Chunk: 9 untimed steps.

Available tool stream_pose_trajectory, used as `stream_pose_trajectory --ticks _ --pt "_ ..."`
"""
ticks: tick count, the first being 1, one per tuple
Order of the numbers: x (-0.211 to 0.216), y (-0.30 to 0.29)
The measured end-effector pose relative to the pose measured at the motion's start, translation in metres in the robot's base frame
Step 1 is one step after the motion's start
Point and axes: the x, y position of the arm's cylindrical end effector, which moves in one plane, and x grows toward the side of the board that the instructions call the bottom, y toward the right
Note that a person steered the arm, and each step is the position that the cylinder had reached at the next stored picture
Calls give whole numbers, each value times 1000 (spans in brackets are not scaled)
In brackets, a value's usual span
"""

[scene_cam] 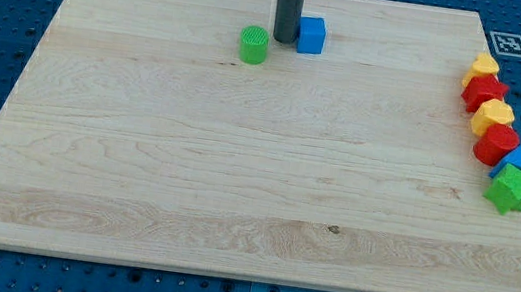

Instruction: Push the blue cube to the top of the yellow heart

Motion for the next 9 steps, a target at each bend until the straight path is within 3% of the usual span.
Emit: stream_pose_trajectory --ticks 9 --pt "-3 163"
